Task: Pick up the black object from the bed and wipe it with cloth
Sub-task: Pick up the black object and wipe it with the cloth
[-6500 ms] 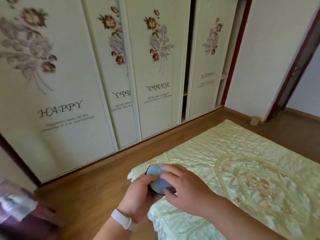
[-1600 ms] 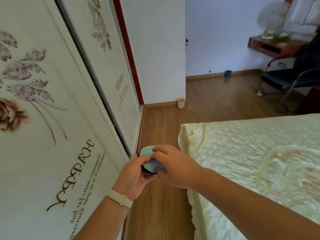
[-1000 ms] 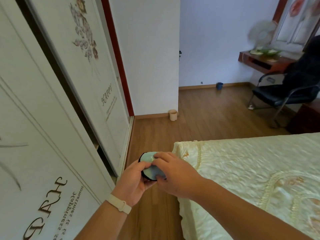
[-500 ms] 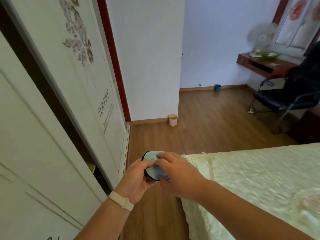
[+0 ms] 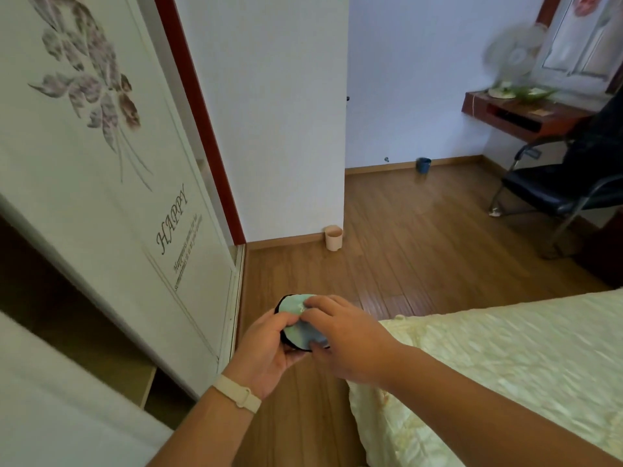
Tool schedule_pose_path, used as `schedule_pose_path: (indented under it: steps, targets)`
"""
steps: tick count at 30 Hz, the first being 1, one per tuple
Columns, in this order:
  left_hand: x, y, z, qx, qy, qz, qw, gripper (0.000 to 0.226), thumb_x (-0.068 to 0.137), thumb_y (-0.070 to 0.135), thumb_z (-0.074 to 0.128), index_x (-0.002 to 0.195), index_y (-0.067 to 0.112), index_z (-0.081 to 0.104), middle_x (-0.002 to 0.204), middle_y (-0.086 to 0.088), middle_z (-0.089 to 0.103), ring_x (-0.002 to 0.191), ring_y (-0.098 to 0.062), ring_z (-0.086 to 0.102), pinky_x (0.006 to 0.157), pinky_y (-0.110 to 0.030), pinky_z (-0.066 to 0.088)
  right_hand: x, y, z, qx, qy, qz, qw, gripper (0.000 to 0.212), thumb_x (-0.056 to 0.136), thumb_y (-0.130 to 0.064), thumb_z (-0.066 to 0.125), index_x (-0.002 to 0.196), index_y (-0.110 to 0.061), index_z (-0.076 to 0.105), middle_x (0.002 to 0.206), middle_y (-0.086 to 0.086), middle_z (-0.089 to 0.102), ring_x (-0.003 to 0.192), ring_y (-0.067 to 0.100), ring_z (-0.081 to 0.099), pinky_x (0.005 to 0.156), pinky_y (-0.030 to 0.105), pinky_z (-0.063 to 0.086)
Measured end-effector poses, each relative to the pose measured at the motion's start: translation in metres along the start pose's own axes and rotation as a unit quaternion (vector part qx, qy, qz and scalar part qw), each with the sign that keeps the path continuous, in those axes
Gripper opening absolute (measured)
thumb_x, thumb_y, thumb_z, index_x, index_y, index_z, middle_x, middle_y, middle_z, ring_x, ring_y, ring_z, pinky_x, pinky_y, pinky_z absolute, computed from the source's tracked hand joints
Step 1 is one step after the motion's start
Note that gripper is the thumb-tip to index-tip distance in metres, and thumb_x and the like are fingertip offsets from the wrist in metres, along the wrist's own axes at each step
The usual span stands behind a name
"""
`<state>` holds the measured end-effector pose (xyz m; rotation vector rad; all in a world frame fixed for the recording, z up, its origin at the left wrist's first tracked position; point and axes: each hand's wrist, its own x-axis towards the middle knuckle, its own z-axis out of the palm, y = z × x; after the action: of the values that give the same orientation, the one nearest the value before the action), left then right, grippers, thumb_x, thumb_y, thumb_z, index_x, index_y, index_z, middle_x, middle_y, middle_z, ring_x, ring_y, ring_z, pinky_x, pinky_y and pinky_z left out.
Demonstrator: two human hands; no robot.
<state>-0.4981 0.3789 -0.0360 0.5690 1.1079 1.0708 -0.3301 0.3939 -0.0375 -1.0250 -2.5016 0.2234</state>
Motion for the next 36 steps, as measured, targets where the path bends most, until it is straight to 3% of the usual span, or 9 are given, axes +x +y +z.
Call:
schedule_pose_path:
  steps: [3, 10, 14, 19, 24, 30, 36]
  targets:
    - [0.042, 0.013, 0.025, 0.001, -0.002, -0.010, 1.000, 0.028, 0.091, 0.011, 0.056, 0.117, 0.009, 0.065, 0.103, -0.018, 0.075, 0.092, -0.031, 0.071, 0.073, -0.043, 0.059, 0.020, 0.046, -0.007, 0.000, -0.005, 0.007, 1.000, 0.045, 0.084, -0.030, 0.065, 0.124, -0.025, 0.047, 0.133, -0.001, 0.050, 0.118, 0.021, 0.045, 0.093, 0.034, 0.044]
    - [0.125, 0.044, 0.080, 0.007, -0.018, -0.002, 1.000, 0.027, 0.092, 0.012, 0.057, 0.117, 0.011, 0.066, 0.109, -0.018, 0.074, 0.101, -0.034, 0.070, 0.083, -0.048, 0.058, 0.059, 0.140, -0.034, 0.003, 0.005, 0.008, 1.000, 0.042, 0.086, -0.032, 0.064, 0.125, -0.025, 0.046, 0.133, -0.001, 0.050, 0.119, 0.020, 0.045, 0.095, 0.035, 0.045]
    - [0.157, 0.056, 0.091, 0.006, -0.020, -0.003, 1.000, 0.026, 0.092, 0.012, 0.057, 0.117, 0.012, 0.066, 0.107, -0.017, 0.075, 0.100, -0.033, 0.071, 0.078, -0.045, 0.059, 0.079, 0.170, -0.034, 0.011, 0.009, 0.004, 1.000, 0.041, 0.087, -0.033, 0.061, 0.125, -0.026, 0.046, 0.134, -0.003, 0.049, 0.119, 0.018, 0.044, 0.097, 0.035, 0.046]
    - [0.200, 0.078, 0.087, 0.005, -0.015, -0.004, 1.000, 0.028, 0.092, 0.013, 0.057, 0.119, 0.012, 0.064, 0.114, -0.019, 0.072, 0.103, -0.035, 0.069, 0.089, -0.052, 0.057, 0.120, 0.205, -0.028, 0.007, 0.001, -0.003, 1.000, 0.042, 0.087, -0.033, 0.060, 0.124, -0.026, 0.044, 0.135, -0.003, 0.047, 0.121, 0.019, 0.043, 0.096, 0.036, 0.046]
    - [0.260, 0.106, 0.061, -0.003, -0.008, -0.011, 1.000, 0.030, 0.092, 0.013, 0.057, 0.121, 0.011, 0.063, 0.113, -0.019, 0.072, 0.102, -0.034, 0.070, 0.078, -0.045, 0.058, 0.180, 0.229, -0.004, 0.002, -0.016, 0.004, 1.000, 0.045, 0.086, -0.034, 0.061, 0.126, -0.028, 0.042, 0.136, -0.003, 0.046, 0.121, 0.020, 0.043, 0.095, 0.035, 0.046]
    - [0.355, 0.160, 0.036, -0.010, -0.028, -0.027, 0.999, 0.030, 0.093, 0.014, 0.056, 0.123, 0.013, 0.061, 0.119, -0.020, 0.068, 0.107, -0.036, 0.067, 0.087, -0.049, 0.057, 0.272, 0.274, 0.014, -0.024, -0.032, 0.034, 0.999, 0.049, 0.086, -0.034, 0.064, 0.129, -0.026, 0.043, 0.139, -0.002, 0.045, 0.126, 0.021, 0.039, 0.097, 0.033, 0.041]
    - [0.453, 0.232, 0.021, 0.007, -0.063, -0.026, 0.998, 0.024, 0.091, 0.011, 0.056, 0.113, 0.014, 0.067, 0.101, -0.014, 0.076, 0.090, -0.028, 0.072, 0.066, -0.039, 0.059, 0.372, 0.310, 0.015, -0.031, -0.017, 0.085, 0.996, 0.049, 0.084, -0.030, 0.065, 0.129, -0.020, 0.050, 0.139, 0.003, 0.047, 0.125, 0.025, 0.041, 0.097, 0.038, 0.042]
